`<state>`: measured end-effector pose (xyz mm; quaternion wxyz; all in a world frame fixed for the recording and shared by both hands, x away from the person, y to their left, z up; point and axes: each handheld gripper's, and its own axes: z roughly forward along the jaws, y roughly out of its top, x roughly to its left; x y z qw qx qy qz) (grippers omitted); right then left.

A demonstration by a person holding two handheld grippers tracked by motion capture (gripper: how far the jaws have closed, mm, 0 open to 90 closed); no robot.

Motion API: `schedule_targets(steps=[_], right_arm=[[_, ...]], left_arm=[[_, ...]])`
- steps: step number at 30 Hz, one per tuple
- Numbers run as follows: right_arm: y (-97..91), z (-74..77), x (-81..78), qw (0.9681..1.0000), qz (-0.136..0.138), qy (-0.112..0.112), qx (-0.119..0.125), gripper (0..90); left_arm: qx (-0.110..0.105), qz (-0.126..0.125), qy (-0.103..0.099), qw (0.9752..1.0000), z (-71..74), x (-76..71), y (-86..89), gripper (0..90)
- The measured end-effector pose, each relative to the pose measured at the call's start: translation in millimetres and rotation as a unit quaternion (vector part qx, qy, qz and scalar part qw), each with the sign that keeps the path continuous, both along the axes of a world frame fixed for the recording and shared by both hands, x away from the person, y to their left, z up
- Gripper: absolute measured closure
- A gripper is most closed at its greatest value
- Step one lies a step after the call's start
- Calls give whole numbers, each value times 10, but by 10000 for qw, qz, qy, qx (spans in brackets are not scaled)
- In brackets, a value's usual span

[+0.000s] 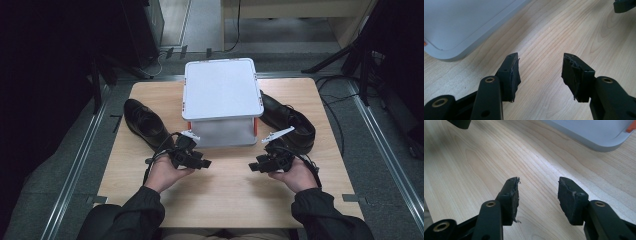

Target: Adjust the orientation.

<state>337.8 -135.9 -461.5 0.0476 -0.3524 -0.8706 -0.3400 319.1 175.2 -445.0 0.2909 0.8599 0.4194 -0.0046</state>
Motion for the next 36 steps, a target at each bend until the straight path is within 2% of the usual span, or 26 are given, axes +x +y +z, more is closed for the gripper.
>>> schedule_targets(steps=[9,23,25,32,36], right_arm=[[19,3,12,10000,48,5,-12,501],[97,23,60,9997,232,1,22,501],[121,25,61,9996,284,36,27,501],[157,21,41,9992,393,22,-32,501],[172,16,27,9990,447,30,-68,498]], left_arm=[[-47,49,2,10000,22,-21,54,488],[-82,226,32,9997,47,-92,228,502],[-165,306,38,9994,67,-106,274,513],[-116,390,32,9992,105,-113,346,520],[-70,455,92,9989,223,-83,415,529]])
